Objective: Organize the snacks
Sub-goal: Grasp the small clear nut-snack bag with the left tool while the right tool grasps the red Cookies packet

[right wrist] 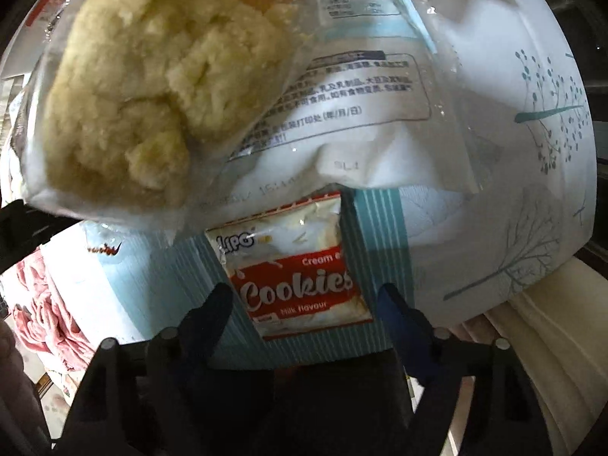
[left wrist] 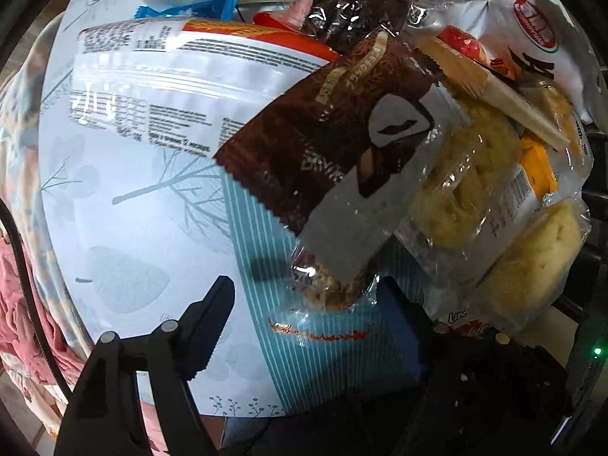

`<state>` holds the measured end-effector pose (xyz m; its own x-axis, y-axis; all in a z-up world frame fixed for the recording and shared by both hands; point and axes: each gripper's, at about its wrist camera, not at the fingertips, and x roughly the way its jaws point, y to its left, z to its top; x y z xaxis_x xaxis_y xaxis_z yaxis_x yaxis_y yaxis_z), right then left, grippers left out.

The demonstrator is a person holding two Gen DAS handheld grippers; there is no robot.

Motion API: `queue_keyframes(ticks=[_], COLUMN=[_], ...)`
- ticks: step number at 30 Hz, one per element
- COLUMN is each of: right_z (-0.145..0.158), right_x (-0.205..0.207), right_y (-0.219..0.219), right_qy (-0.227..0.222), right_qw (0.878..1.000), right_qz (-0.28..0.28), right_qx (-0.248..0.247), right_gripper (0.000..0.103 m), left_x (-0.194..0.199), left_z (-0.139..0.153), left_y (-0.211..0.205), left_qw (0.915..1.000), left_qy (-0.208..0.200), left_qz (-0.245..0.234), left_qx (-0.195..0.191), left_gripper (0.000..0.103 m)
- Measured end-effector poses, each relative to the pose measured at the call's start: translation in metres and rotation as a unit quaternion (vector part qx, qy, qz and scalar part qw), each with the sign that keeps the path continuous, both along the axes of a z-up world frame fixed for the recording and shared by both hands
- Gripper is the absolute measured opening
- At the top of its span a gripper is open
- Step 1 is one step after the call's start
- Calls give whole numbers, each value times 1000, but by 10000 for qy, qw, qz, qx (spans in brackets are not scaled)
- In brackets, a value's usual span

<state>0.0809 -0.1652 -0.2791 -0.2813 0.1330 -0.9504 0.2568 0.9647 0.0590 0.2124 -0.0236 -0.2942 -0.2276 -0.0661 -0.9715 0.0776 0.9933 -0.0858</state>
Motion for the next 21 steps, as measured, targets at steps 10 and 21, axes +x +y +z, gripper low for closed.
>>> queue_keyframes(ticks=[10, 21], right_z=[-1, 21], right_x=[8, -7], right_y=[7, -29], right_qy=[-126, -99], right_qw=[9998, 9989], right_qz=[109, -26], right_qx=[-77, 456], right_gripper=[58, 48], left_x=[-2, -33], left_z=[-14, 22], left_y=[-8, 3], left_qw=[9996, 9986], left_qy=[122, -8], left_qz=[175, 527], left_qx=[-204, -81], left_gripper=[45, 45])
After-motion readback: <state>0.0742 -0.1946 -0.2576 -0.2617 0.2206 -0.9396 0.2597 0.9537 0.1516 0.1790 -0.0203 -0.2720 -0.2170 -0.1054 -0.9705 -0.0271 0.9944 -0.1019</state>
